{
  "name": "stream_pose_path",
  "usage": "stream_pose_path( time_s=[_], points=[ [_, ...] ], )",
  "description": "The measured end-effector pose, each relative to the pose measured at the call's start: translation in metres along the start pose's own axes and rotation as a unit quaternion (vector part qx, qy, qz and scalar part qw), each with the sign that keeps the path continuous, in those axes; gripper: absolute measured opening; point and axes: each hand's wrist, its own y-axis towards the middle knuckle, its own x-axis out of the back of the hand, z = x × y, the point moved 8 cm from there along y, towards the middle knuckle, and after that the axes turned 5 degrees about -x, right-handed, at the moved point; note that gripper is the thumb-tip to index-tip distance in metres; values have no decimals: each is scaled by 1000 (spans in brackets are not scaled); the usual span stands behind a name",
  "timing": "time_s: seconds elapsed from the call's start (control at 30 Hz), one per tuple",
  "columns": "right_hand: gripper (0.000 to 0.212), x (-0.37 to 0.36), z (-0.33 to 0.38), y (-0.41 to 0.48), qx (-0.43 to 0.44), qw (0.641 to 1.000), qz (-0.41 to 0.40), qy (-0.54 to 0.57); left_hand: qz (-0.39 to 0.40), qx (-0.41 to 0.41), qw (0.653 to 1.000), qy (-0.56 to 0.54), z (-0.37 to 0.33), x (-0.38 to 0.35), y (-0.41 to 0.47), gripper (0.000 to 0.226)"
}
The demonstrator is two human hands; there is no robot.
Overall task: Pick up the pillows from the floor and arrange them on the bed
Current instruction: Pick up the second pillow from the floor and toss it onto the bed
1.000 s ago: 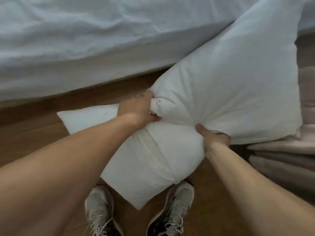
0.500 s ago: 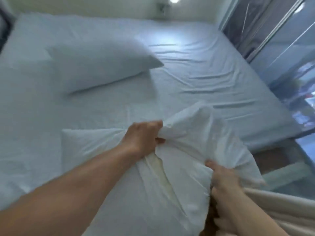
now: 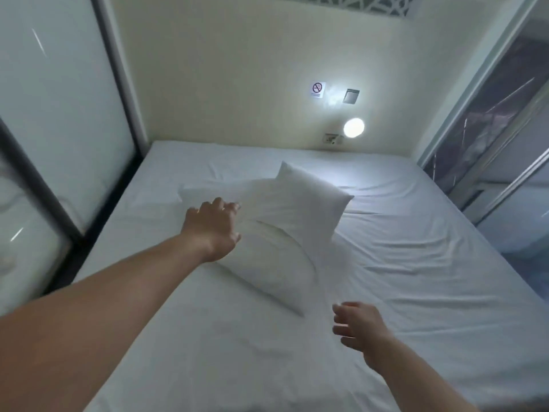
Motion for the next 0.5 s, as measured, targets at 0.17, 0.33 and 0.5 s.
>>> stream_pose_path(
  time_s=[0.17,0.33,0.5],
  points=[
    [23,-33,46,42,121,926,3,-358,53,40,997,-39,31,-40,19,61],
    [21,-61,87,106,153,889,43,-430,117,90,986,-80,66,-80,39,59],
    [29,-93,141,148,156,881,59,-442,131,119,978,-112,79,-77,67,56]
  ],
)
